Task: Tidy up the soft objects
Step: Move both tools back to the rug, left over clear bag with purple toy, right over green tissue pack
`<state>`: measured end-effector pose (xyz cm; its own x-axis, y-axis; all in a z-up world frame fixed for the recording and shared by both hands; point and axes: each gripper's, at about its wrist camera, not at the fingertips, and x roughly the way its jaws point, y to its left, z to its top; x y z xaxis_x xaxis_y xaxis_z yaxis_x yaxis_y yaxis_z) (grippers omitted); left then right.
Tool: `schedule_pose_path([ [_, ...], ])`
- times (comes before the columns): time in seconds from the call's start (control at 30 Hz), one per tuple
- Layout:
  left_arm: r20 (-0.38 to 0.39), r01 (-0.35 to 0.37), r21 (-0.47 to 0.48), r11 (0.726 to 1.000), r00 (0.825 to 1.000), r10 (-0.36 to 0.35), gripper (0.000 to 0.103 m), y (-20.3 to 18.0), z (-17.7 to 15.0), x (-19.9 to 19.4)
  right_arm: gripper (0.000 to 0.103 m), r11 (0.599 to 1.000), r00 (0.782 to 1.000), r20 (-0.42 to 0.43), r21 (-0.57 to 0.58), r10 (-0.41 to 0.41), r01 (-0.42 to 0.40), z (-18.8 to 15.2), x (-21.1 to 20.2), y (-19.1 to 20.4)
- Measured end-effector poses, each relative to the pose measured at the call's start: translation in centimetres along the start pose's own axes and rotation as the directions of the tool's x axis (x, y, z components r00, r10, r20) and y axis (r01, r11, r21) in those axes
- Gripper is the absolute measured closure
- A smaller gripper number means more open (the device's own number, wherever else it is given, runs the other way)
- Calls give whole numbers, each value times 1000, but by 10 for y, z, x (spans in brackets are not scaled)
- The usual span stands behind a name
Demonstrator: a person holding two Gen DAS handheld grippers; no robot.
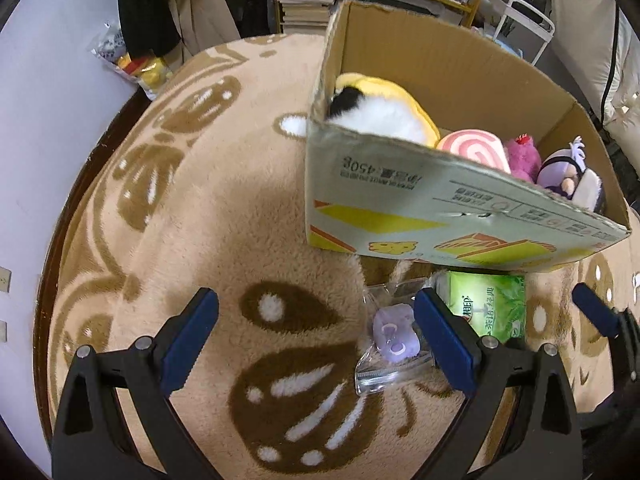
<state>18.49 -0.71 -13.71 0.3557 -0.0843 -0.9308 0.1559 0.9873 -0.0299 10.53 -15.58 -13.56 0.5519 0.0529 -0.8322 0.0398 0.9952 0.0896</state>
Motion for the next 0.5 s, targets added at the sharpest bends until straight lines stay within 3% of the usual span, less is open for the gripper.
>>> schedule_pose_path([
  [0.5,-66,29,-6,1000,997,-30,6,-5,4,29,1,998,999,-54,-55,-5,2,-5,33,19],
])
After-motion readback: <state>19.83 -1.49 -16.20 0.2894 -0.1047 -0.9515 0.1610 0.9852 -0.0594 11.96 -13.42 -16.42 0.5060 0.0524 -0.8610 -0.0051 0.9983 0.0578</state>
